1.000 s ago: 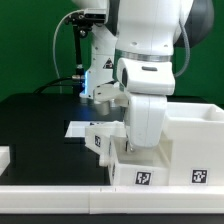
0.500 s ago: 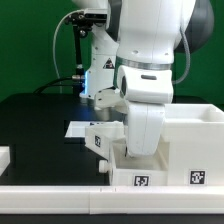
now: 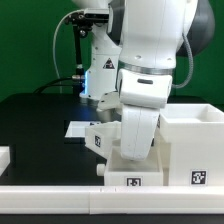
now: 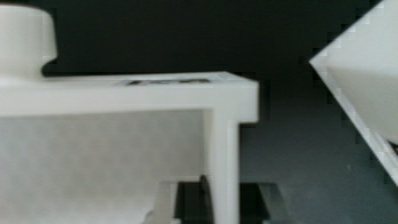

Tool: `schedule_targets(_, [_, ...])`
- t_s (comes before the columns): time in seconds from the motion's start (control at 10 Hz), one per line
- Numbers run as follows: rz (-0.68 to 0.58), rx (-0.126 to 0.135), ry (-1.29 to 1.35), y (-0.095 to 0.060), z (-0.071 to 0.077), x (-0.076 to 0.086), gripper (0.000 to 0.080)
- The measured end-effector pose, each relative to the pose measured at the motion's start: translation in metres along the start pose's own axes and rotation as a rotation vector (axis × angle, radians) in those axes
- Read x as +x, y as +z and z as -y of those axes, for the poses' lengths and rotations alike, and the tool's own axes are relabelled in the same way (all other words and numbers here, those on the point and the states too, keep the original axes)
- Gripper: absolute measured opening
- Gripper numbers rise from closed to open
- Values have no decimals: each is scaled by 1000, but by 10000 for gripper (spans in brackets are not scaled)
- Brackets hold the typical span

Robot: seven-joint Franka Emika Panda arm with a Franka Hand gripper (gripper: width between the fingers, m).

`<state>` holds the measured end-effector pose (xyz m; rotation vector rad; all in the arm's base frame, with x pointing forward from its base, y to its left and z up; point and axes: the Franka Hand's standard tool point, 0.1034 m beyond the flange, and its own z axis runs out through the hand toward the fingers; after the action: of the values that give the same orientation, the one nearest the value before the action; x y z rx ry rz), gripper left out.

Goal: Assemble drawer

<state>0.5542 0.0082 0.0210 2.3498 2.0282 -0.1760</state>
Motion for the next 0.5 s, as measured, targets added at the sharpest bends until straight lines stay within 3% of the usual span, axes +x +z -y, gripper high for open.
schedule_targets(0.3, [0, 0, 4, 0, 0, -1, 34])
schedule_targets(0.5, [-6, -24, -44, -2, -3, 1, 34])
